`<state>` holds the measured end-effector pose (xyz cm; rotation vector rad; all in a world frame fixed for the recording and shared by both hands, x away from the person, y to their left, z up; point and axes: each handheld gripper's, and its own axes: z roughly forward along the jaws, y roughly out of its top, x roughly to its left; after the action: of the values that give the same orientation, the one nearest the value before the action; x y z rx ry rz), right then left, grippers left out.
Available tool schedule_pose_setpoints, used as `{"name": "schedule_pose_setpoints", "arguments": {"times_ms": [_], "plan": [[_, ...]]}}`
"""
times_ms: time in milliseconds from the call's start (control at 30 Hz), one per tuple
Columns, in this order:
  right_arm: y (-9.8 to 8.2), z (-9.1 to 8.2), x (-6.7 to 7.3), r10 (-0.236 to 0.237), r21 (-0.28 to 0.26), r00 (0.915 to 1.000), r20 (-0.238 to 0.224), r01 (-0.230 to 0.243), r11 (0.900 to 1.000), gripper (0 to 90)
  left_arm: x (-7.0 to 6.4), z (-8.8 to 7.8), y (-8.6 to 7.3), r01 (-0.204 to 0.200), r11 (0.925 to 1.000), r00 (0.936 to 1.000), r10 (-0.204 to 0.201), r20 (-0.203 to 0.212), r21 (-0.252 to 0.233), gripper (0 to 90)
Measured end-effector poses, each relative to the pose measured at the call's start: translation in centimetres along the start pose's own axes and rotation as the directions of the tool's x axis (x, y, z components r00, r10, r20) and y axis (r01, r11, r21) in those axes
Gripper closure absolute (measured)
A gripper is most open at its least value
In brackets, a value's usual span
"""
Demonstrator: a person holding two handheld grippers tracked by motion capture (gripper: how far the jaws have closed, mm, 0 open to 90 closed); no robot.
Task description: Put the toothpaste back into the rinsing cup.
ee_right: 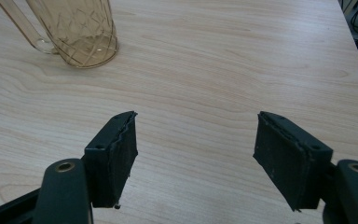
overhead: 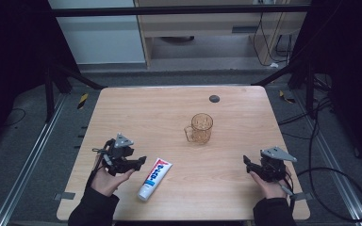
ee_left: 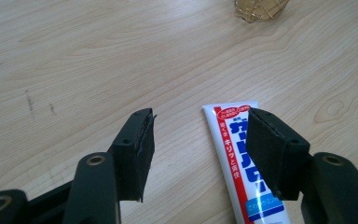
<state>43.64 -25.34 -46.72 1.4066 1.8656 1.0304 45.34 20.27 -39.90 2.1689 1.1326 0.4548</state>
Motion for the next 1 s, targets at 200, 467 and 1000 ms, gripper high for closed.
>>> {"name": "schedule_pose_setpoints", "arguments": {"times_ms": [200,467,1000], "plan": [[-0.2,0.1,-0.3,0.001,0.009,0.9999,0.015,-0.001,1.000,28.0,-1.1,1.0,0.7,-0.019,0.9994,0.9997,0.019,0.015,0.030,40.8],[-0.3,0.2,-0.5,-0.006,0.018,0.9997,0.023,0.005,1.000,26.6,-2.4,2.6,1.1,-0.053,0.9933,0.9981,0.050,0.037,0.103,40.8],[-0.5,0.6,-0.2,-0.022,0.044,0.9996,0.018,0.021,0.999,25.6,-3.4,5.5,1.0,-0.077,0.9787,0.9956,0.065,0.068,0.190,38.2]]}}
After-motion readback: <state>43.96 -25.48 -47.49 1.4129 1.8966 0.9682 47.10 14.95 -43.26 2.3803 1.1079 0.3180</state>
